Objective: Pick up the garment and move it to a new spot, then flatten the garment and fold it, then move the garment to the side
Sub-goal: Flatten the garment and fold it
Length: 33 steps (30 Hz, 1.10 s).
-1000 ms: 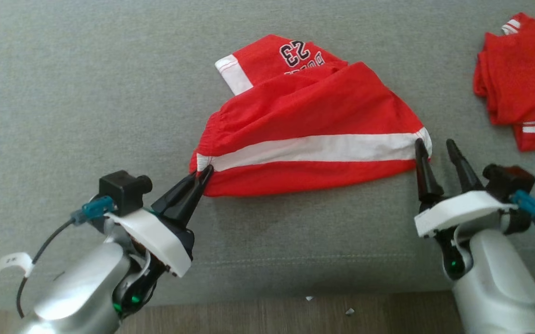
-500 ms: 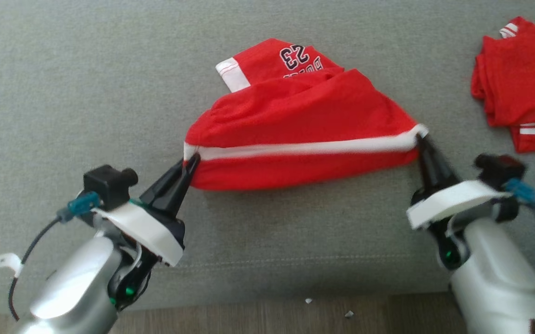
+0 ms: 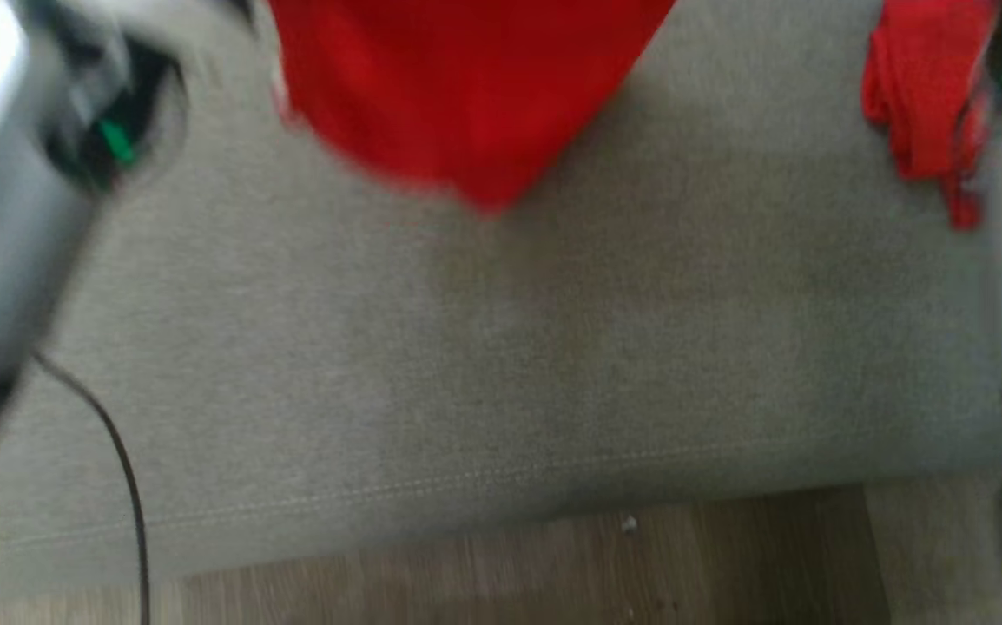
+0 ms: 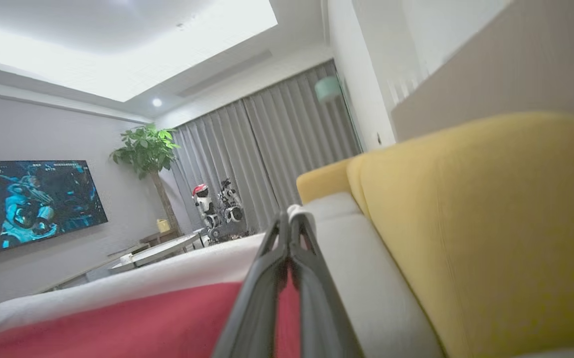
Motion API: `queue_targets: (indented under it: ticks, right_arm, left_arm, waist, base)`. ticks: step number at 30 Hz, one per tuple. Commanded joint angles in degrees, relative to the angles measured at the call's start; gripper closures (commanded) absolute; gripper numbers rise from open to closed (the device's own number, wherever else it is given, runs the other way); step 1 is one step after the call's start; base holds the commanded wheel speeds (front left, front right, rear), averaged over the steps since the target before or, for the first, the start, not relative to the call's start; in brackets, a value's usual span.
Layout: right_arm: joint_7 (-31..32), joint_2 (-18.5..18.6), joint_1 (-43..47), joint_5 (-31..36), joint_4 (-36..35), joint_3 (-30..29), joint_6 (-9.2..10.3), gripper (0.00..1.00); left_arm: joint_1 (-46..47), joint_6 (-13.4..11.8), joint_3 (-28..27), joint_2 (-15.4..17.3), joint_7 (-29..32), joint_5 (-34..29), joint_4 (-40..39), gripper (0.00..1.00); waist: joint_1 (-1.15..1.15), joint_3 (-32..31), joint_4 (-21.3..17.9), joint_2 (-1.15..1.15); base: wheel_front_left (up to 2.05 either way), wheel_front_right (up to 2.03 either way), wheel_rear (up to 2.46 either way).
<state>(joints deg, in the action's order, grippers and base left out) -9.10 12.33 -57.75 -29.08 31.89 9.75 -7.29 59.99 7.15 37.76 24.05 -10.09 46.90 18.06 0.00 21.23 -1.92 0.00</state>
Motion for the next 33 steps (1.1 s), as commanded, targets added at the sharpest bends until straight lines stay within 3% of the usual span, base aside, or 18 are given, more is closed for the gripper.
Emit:
queue_targets:
  ticks: [1,5,7,12,17,22,29,33]
  right_arm:
    - [0.02,-0.54,-5.96,2.6,-0.92,-0.6,-0.2,1.0]
    - [-1.26,-0.98,-14.96,5.91,-0.49,-2.73,-0.2,1.0]
    - [-2.98,-1.11,-20.96,8.91,-1.94,-4.86,-0.2,1.0]
    - [-3.75,-1.58,-19.28,13.14,-5.77,-5.34,-0.2,1.0]
    - [-2.69,-1.69,-4.28,14.02,-11.01,-4.16,-0.2,1.0]
    - [-0.62,-2.12,16.24,12.66,-18.09,-5.45,-0.2,1.0]
    - [2.54,-6.11,42.49,12.52,-28.72,-9.84,-0.2,1.0]
    - [5.56,-7.65,51.89,10.7,-34.83,-9.54,-0.2,1.0]
  left_arm:
    - [7.59,0.32,-2.59,2.36,0.1,-1.87,0.29,1.0]
    - [18.39,0.33,-3.1,1.08,-2.07,-5.67,3.57,1.0]
    - [26.18,0.18,-4.64,-1.52,-4.38,-9.64,6.06,1.0]
    - [25.23,0.29,-6.5,-4.35,-4.87,-14.48,4.38,1.0]
    - [11.86,0.32,-4.26,-3.42,-4.89,-16.46,-1.31,1.0]
    - [-5.04,0.33,-1.11,-0.2,-4.9,-18.06,-8.14,1.0]
    - [-28.38,0.29,-2.52,2.99,-4.9,-24.2,-13.72,1.0]
    - [-39.66,-0.45,-5.94,2.3,-4.9,-25.3,-17.11,1.0]
  waist:
    - [0.0,5.89,-2.1,0.0]
    - [0.0,9.91,-2.5,0.0]
    - [0.0,12.79,-2.18,0.0]
    - [0.0,14.52,-0.88,0.0]
    - [0.0,13.86,0.58,0.0]
    - [0.0,11.07,1.46,0.0]
    - [0.0,5.71,1.75,0.0]
    - [0.0,3.25,1.74,0.0]
  base:
    - [0.0,0.0,0.0]
    - [0.0,0.0,0.0]
    - [0.0,0.0,0.0]
    - [0.0,0.0,0.0]
    - [0.0,0.0,0.0]
    - [0.0,0.0,0.0]
    - [0.0,0.0,0.0]
    - [0.0,0.0,0.0]
